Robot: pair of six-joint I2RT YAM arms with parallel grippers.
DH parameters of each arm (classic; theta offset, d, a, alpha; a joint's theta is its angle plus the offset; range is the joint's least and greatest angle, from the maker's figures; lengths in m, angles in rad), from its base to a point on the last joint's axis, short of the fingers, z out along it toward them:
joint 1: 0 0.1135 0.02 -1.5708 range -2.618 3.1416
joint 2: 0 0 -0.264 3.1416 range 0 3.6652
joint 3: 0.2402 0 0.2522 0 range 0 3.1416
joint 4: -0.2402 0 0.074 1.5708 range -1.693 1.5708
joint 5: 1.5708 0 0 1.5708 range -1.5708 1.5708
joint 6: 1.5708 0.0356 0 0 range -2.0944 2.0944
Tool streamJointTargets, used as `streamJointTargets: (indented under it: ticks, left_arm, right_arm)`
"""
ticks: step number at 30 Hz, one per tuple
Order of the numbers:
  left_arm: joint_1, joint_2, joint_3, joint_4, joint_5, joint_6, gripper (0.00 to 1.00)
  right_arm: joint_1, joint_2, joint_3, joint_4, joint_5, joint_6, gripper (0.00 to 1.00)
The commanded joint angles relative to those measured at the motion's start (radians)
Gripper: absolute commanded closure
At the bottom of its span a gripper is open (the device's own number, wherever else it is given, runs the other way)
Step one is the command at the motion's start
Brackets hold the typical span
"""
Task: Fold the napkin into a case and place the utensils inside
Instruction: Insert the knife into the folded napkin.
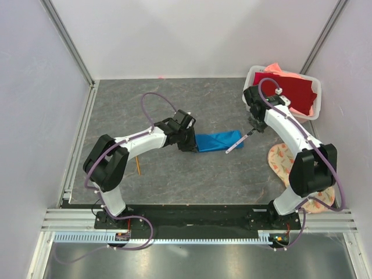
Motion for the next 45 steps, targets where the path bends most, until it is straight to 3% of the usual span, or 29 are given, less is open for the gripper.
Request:
streamJointTargets:
  ticks: [1, 15, 19, 26, 38, 45]
  left_arm:
    - [0.005, -0.057, 0.023, 0.073, 0.029, 0.041, 0.76]
    - [0.133, 0.205, 0.218, 0.021, 0.155, 0.165, 0.78]
    - [0.151, 0.211, 0.188, 0.003, 0.158, 0.19, 0.78]
    - [0.151, 0.087, 0.013, 0.022, 0.13, 0.159, 0.78]
    - [0.139, -0.198, -0.314, 0.145, 0.118, -0.077, 0.78]
    - [0.12, -0.217, -0.345, 0.167, 0.116, -0.074, 0.78]
  right_arm:
    - [0.065, 0.037, 0.09, -0.006, 0.101, -0.033, 0.94]
    - [0.062, 0.167, 0.26, 0.038, 0.082, -0.067, 0.91]
    - [0.066, 0.208, 0.294, 0.047, 0.055, -0.07, 0.92]
    - [0.086, 0.319, 0.375, 0.034, 0.061, -0.047, 0.93]
    - [0.169, 0.434, 0.478, -0.069, 0.102, 0.041, 0.92]
    - [0.198, 0.446, 0.463, -0.12, 0.115, 0.127, 0.92]
